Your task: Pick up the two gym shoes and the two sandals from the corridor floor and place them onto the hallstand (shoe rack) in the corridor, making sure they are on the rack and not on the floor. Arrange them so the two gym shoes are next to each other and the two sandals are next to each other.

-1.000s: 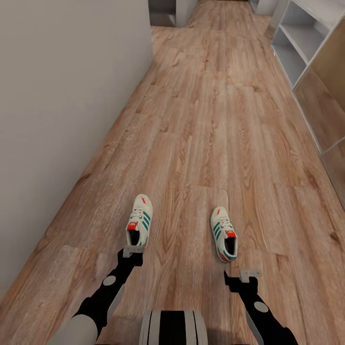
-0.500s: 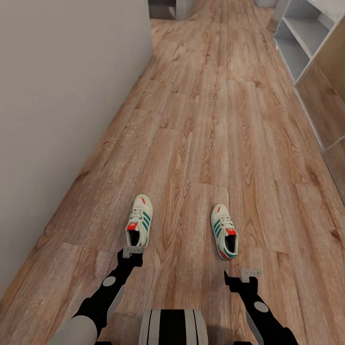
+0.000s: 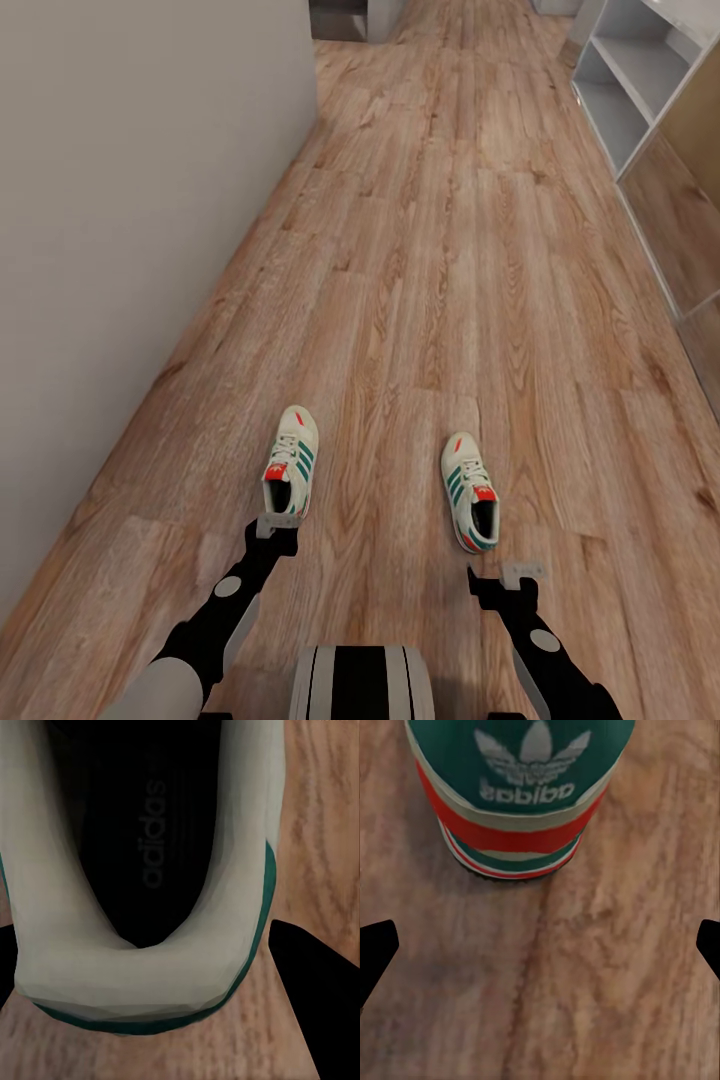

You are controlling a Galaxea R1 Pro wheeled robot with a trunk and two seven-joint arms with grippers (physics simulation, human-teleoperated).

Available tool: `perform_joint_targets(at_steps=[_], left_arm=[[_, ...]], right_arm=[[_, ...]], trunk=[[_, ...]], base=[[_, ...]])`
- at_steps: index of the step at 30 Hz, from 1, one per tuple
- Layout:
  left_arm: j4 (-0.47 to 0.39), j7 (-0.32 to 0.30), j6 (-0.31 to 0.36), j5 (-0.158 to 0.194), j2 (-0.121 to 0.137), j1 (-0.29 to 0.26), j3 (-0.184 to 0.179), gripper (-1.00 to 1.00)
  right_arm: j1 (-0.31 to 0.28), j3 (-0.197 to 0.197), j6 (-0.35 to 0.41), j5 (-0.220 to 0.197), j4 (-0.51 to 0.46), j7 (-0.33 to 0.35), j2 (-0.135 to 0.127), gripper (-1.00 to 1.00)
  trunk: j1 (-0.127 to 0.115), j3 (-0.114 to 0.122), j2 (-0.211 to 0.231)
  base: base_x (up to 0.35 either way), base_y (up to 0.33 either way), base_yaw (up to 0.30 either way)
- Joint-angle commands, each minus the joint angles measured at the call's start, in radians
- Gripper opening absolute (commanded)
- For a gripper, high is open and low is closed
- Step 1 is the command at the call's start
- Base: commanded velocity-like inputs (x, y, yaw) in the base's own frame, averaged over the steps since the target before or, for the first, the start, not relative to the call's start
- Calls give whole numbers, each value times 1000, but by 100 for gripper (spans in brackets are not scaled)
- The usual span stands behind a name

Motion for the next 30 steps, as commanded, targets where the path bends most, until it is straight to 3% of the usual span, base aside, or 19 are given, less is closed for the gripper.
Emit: perform_joint_targets(at_steps=[1, 30], left_arm=[[1, -1, -3, -4, 0, 0, 1, -100], [1, -1, -4, -5, 0, -1, 0, -100]], right_arm=[[0, -4, -3, 10, 1, 0, 1, 100], [0, -4, -3, 10, -1, 0, 1, 100]], trunk=[[0, 0, 0], [0, 0, 0]], base=[[96, 5, 0], [77, 14, 0]])
